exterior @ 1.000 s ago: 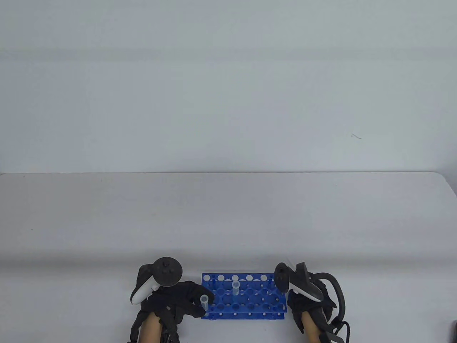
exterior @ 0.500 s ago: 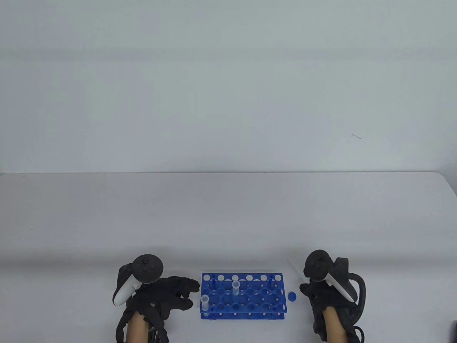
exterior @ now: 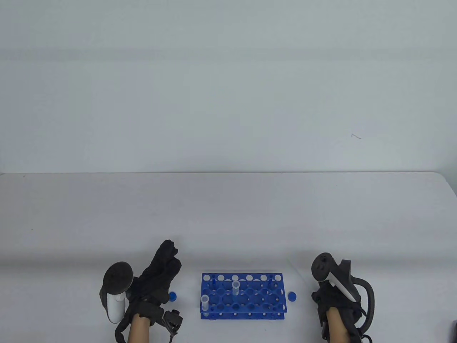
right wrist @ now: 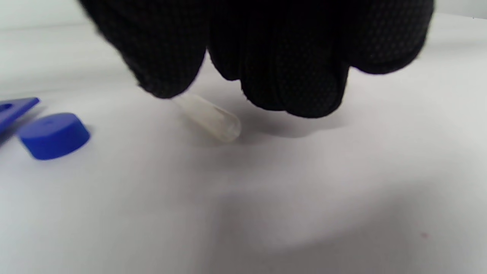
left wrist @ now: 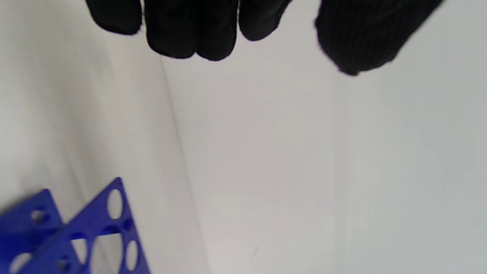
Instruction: Press a plastic transfer pipette bulb to move liquid between test tubes
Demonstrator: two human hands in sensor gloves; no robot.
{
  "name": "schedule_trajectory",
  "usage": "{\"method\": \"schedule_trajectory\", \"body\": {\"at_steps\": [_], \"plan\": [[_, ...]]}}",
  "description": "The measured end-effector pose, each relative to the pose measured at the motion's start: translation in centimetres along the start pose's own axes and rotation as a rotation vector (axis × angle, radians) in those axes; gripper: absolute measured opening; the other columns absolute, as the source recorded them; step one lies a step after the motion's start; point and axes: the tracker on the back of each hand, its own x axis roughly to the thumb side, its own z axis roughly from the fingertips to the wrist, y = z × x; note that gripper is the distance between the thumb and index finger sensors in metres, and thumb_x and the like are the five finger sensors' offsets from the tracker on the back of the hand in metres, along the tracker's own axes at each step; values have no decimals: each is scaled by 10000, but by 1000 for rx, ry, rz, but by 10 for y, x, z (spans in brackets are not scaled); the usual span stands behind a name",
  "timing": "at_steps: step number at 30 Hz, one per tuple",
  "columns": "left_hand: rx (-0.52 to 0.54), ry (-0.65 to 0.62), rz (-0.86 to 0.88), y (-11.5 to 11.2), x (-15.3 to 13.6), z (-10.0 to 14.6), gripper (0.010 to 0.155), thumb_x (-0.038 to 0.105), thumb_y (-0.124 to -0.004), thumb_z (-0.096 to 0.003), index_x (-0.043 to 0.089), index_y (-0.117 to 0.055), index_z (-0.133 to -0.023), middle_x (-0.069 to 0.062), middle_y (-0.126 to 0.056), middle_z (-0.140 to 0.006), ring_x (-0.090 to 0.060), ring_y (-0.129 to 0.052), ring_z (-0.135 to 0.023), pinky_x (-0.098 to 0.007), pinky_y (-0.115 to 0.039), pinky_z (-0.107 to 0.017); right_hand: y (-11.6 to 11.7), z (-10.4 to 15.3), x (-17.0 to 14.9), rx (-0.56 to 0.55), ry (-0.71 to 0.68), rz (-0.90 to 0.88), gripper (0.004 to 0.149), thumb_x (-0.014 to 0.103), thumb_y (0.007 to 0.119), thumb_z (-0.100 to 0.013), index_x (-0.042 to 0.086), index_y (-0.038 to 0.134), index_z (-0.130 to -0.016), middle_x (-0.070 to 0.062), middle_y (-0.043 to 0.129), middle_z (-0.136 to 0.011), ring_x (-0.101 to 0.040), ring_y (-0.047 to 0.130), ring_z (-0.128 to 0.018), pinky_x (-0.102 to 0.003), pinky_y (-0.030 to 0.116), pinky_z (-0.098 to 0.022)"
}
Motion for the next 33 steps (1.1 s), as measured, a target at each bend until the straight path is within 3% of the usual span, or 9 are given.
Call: {"method": "schedule_trajectory", "body": {"at_steps": [7, 18, 25, 30, 33], "plan": [[-82, -37, 68, -9, -1, -2, 879, 698, -584, -452, 316, -278, -1183, -125, -297, -1281, -399, -352, -1145, -633, -392, -821, 9, -4, 7, -28, 8, 105, 591, 351, 873, -347, 140, 781, -891, -100, 929, -777, -276, 959, -603, -490, 780, -474], [-49, -22, 32, -7, -4, -1, 871, 687, -596, -459, 305, -299, -1183, -134, -310, -1276, -402, -342, -1145, -640, -378, -817, 19, -5, 27, -80, 10, 310, 486, 321, 860, -349, 156, 806, -803, -69, 940, -712, -270, 987, -548, -476, 805, -447], [-51, -25, 29, -8, -4, -1, 861, 684, -599, -461, 303, -326, -1183, -141, -334, -1272, -406, -358, -1140, -644, -388, -812, 21, -4, 30, -193, -36, 395, 395, 376, 873, -333, 212, 890, -692, -18, 1017, -611, -219, 1044, -462, -425, 856, -400], [-53, -23, 28, -7, -3, -1, 855, 682, -599, -463, 303, -336, -1183, -143, -345, -1270, -405, -364, -1139, -644, -390, -812, 10, -3, 21, -204, -27, 309, 370, 393, 870, -328, 240, 913, -663, 7, 1064, -607, -170, 1100, -445, -380, 911, -373], [-51, -22, 29, -8, -3, -1, 854, 681, -600, -462, 300, -346, -1183, -144, -356, -1268, -406, -371, -1136, -645, -392, -810, -2, -1, 9, -209, -37, 117, 373, 392, 869, -325, 234, 914, -661, 4, 1090, -584, -137, 1132, -412, -356, 943, -336]]}}
